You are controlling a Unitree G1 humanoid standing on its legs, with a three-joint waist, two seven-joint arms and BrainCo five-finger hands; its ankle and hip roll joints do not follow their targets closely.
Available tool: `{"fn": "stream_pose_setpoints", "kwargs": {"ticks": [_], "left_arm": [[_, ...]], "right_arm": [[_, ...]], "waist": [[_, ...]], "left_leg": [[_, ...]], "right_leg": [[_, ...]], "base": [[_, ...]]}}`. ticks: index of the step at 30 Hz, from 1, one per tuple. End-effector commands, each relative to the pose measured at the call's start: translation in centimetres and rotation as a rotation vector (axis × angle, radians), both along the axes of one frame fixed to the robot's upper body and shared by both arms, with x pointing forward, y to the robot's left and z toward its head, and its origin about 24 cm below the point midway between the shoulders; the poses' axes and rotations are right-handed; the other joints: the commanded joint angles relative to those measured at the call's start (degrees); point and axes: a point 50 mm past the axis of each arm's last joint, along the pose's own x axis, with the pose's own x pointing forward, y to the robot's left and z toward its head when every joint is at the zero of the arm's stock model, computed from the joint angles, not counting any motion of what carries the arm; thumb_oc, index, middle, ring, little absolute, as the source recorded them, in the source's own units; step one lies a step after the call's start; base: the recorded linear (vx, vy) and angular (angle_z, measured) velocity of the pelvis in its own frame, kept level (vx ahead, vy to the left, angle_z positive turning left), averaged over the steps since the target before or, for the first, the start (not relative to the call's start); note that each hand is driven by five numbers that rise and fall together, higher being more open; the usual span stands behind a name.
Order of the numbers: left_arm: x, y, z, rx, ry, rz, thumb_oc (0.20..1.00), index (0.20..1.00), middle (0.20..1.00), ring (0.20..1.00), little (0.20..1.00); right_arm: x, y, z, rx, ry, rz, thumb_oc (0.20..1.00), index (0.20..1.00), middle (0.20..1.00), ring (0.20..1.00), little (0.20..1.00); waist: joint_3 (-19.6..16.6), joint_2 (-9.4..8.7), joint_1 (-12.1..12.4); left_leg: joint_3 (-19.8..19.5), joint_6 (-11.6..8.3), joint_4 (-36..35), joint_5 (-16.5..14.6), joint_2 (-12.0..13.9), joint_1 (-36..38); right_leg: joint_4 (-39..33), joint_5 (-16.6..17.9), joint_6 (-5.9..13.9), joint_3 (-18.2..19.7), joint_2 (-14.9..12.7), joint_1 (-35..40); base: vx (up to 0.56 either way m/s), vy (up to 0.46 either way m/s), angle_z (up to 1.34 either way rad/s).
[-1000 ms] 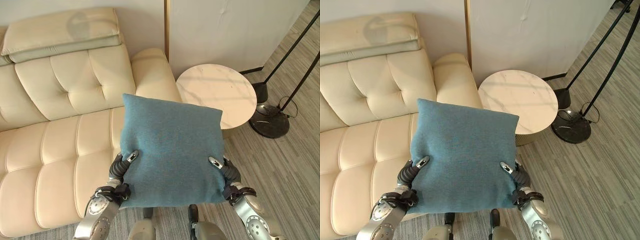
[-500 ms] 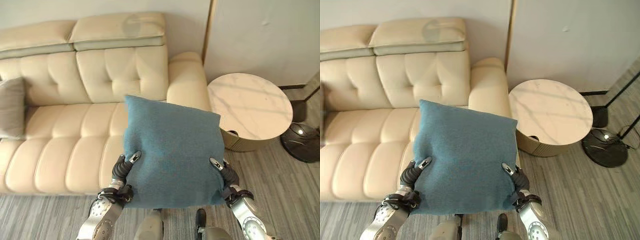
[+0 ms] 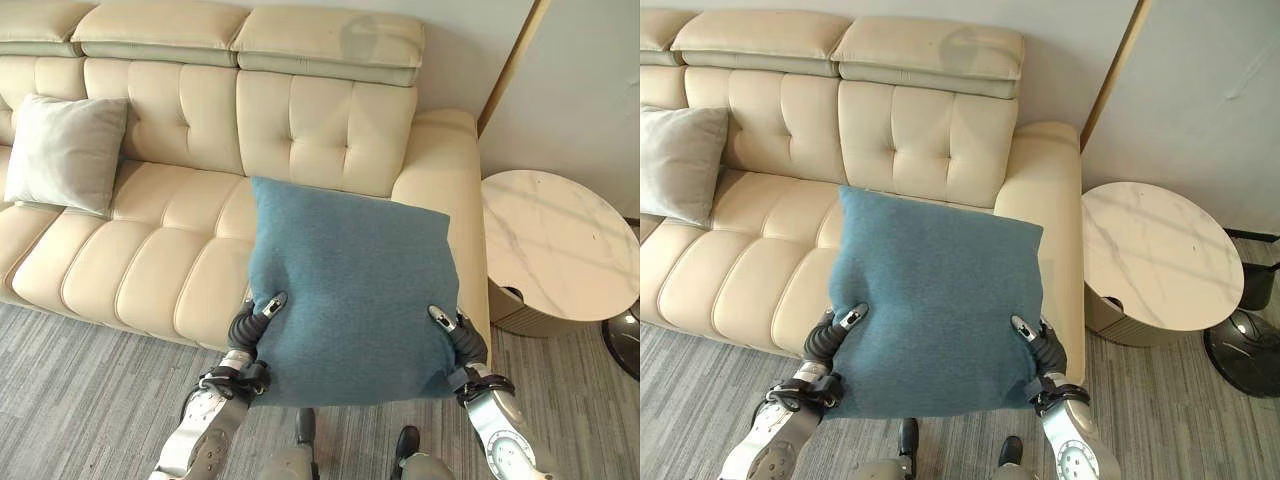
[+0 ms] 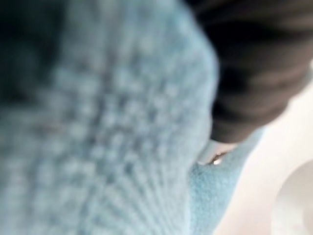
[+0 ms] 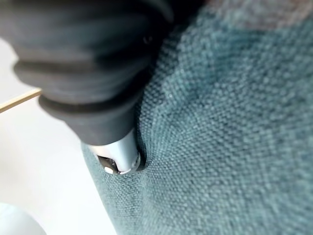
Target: Pick up all the scattered cushions and arrange them neatly on the sofa.
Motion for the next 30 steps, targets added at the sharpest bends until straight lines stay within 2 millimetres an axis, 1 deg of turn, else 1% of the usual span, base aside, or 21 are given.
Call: {"fn": "stream_pose_setpoints", "kwargs": {"ticks": [1,4,5,7,8,9,11,12,13,15,16,18,21,22,23,24,25,26,28,29,30], "left_arm": [[0.5,-3.0,4.2,-0.079,-0.243,-0.128,0.200,0.200,0.200,0.200,0.200],[0.4,-2.4,3.9,-0.048,-0.230,-0.111,0.200,0.200,0.200,0.200,0.200],[0.5,-2.1,3.8,-0.028,-0.227,-0.101,0.200,0.200,0.200,0.200,0.200],[0.5,-1.8,3.7,-0.019,-0.224,-0.086,0.200,0.200,0.200,0.200,0.200],[0.4,-1.7,3.6,-0.012,-0.221,-0.084,0.200,0.200,0.200,0.200,0.200],[0.4,-1.7,3.6,-0.012,-0.221,-0.084,0.200,0.200,0.200,0.200,0.200],[0.3,-1.4,3.3,-0.006,-0.208,-0.067,0.200,0.200,0.200,0.200,0.200],[0.2,-1.3,3.2,-0.008,-0.203,-0.055,0.200,0.200,0.200,0.200,0.200],[0.2,-1.2,3.1,-0.010,-0.199,-0.038,0.200,0.200,0.200,0.200,0.200],[0.1,-1.0,2.9,-0.012,-0.195,-0.018,0.200,0.200,0.200,0.200,0.200],[0.1,-0.6,2.9,-0.011,-0.193,0.015,0.200,0.200,0.200,0.200,0.200],[-0.1,-0.3,2.7,-0.014,-0.183,0.050,0.200,0.200,0.200,0.200,0.200],[-0.1,-0.1,2.4,-0.017,-0.168,0.066,0.200,0.200,0.200,0.200,0.200],[-0.1,-0.1,2.4,-0.015,-0.168,0.065,0.200,0.200,0.200,0.200,0.200],[-0.1,-0.1,2.4,-0.009,-0.169,0.064,0.200,0.200,0.200,0.200,0.200],[-0.2,0.0,2.4,-0.007,-0.170,0.066,0.200,0.200,0.200,0.200,0.200],[0.1,0.0,2.8,-0.017,-0.188,0.082,0.200,0.200,0.200,0.200,0.200],[0.1,0.0,2.8,-0.019,-0.191,0.083,0.200,0.200,0.200,0.200,0.200],[0.2,-0.1,2.9,-0.026,-0.196,0.093,0.200,0.200,0.200,0.200,0.200],[0.2,-0.1,3.0,-0.031,-0.199,0.098,0.200,0.200,0.200,0.200,0.200],[0.2,-0.2,2.9,-0.042,-0.201,0.106,0.200,0.200,0.200,0.200,0.200]], "right_arm": [[1.3,4.0,5.3,0.099,-0.276,0.140,0.200,0.200,0.200,0.200,0.200],[1.3,4.0,5.6,0.109,-0.292,0.122,0.200,0.200,0.200,0.200,0.200],[1.4,4.0,5.9,0.118,-0.303,0.106,0.200,0.200,0.200,0.200,0.200],[1.4,4.0,6.1,0.120,-0.313,0.098,0.200,0.200,0.200,0.200,0.200],[1.4,4.0,6.2,0.119,-0.318,0.099,0.200,0.200,0.200,0.200,0.200],[1.4,4.0,6.1,0.119,-0.318,0.099,0.200,0.200,0.200,0.200,0.200],[1.3,3.8,6.2,0.100,-0.325,0.103,0.200,0.200,0.200,0.200,0.200],[1.2,3.6,6.3,0.087,-0.329,0.099,0.200,0.200,0.200,0.200,0.200],[1.1,3.4,6.3,0.083,-0.332,0.091,0.200,0.200,0.200,0.200,0.200],[1.0,3.4,6.3,0.081,-0.335,0.097,0.200,0.200,0.200,0.200,0.200],[0.9,3.4,6.4,0.072,-0.338,0.109,0.200,0.200,0.200,0.200,0.200],[0.5,3.4,6.6,0.058,-0.347,0.136,0.200,0.200,0.200,0.200,0.200],[0.3,3.1,6.2,0.042,-0.327,0.141,0.200,0.200,0.200,0.200,0.200],[0.3,3.1,6.1,0.044,-0.324,0.143,0.200,0.200,0.200,0.200,0.200],[0.2,3.1,6.0,0.040,-0.322,0.153,0.200,0.200,0.200,0.200,0.200],[0.2,3.1,6.0,0.039,-0.321,0.155,0.200,0.200,0.200,0.200,0.200],[0.5,2.9,6.2,0.027,-0.329,0.149,0.200,0.200,0.200,0.200,0.200],[0.5,2.8,6.2,0.023,-0.327,0.145,0.200,0.200,0.200,0.200,0.200],[0.6,2.7,6.3,0.013,-0.335,0.139,0.200,0.200,0.200,0.200,0.200],[0.6,2.4,6.4,0.007,-0.341,0.128,0.200,0.200,0.200,0.200,0.200],[0.5,2.0,6.5,-0.003,-0.341,0.109,0.200,0.200,0.200,0.200,0.200]], "waist": [[-3.56,-1.41,-0.63],[-2.73,-2.33,-0.08],[-1.94,-2.64,-0.14],[-1.73,-2.91,-0.32],[-2.06,-3.02,-0.30],[-2.10,-3.02,-0.31],[-2.61,-3.18,-0.16],[-2.78,-3.46,-0.23],[-2.97,-3.63,-0.32],[-2.75,-3.71,-0.27],[-2.31,-3.63,-0.24],[-1.68,-3.34,-0.10],[-1.08,-2.80,0.04],[-0.97,-2.79,0.00],[-1.05,-2.86,0.20],[-1.14,-3.04,0.25],[-1.21,-3.62,0.30],[-1.51,-3.73,0.21],[-2.03,-3.68,-0.09],[-2.19,-3.73,-0.41],[-2.84,-2.92,-0.74]], "left_leg": [[3.26,-2.76,-0.09,-10.19,2.94,5.04],[2.60,-1.38,-0.43,-10.40,1.46,4.62],[1.91,-0.68,-0.29,-10.20,0.98,4.16],[1.41,-0.02,-0.17,-9.90,0.44,3.60],[1.21,0.26,-0.19,-9.67,0.05,3.24],[1.21,0.26,-0.19,-9.66,0.05,3.19],[0.80,0.56,-0.27,-9.36,-0.64,2.94],[0.08,0.70,-0.01,-9.49,-1.50,2.81],[-0.74,0.76,0.31,-9.60,-2.00,2.63],[-1.11,0.70,0.90,-10.00,-2.20,2.73],[-1.87,0.49,3.83,-11.11,-2.47,2.09],[-2.96,0.35,8.07,-12.70,-3.11,1.04],[-3.50,-1.15,12.01,-12.81,-3.27,-1.36],[-3.16,-1.56,12.34,-12.50,-2.85,-1.97],[-2.17,-2.18,11.84,-11.74,-1.22,-2.46],[-1.78,-2.37,11.51,-11.30,-0.37,-2.65],[0.58,-3.07,10.18,-8.95,3.83,-3.59],[1.45,-3.06,9.21,-8.20,4.92,-3.89],[4.70,-3.89,5.84,-5.50,8.48,-4.22],[7.26,-4.32,4.22,-4.74,9.96,-4.59],[10.62,-5.11,1.15,-3.03,11.77,-3.68]], "right_leg": [[-1.84,-4.21,-0.93,1.94,3.01,-3.00],[0.40,-3.86,0.19,2.89,1.52,-4.40],[3.00,-4.01,0.92,5.17,1.42,-5.88],[5.04,-5.17,0.87,9.36,3.23,-6.71],[5.14,-5.79,0.47,10.94,4.53,-6.63],[5.14,-5.78,0.47,10.94,4.52,-6.67],[5.03,-7.38,-0.81,12.29,7.62,-6.07],[4.12,-8.89,-2.21,13.55,10.14,-5.35],[3.19,-9.34,-2.81,15.42,11.16,-4.90],[2.98,-9.33,-3.28,16.36,11.57,-4.55],[2.70,-9.00,-3.69,17.31,11.52,-4.02],[2.23,-9.37,-4.50,17.42,11.20,-3.00],[2.33,-10.39,-4.87,14.47,10.16,-1.92],[2.22,-10.51,-4.91,13.51,9.79,-1.65],[1.66,-10.50,-4.93,11.50,8.92,-0.94],[1.30,-10.41,-4.83,10.74,8.48,-0.60],[0.54,-10.31,-4.13,8.31,6.75,0.08],[0.12,-10.23,-4.03,7.69,6.53,0.04],[-0.49,-10.37,-3.45,5.82,5.74,0.58],[-0.79,-10.66,-3.21,4.73,5.10,1.15],[-1.01,-10.79,-2.69,3.14,4.54,2.34]], "base": [[-0.09,0.219,0.05],[-0.12,0.179,0.02],[-0.14,0.148,0.02],[-0.08,0.114,0.07],[-0.01,0.051,0.19],[0.00,0.034,0.21],[0.02,0.018,0.17],[0.04,-0.009,0.23],[0.04,-0.016,0.50],[0.06,-0.055,0.48],[0.12,-0.107,0.19],[0.10,-0.084,0.31],[0.02,-0.007,0.75],[0.03,0.064,0.77],[0.05,0.084,0.90],[0.07,0.180,1.34],[0.04,0.154,1.11],[0.06,0.198,0.98],[0.08,0.170,0.62],[0.17,0.320,0.76],[0.21,0.354,0.71]]}}
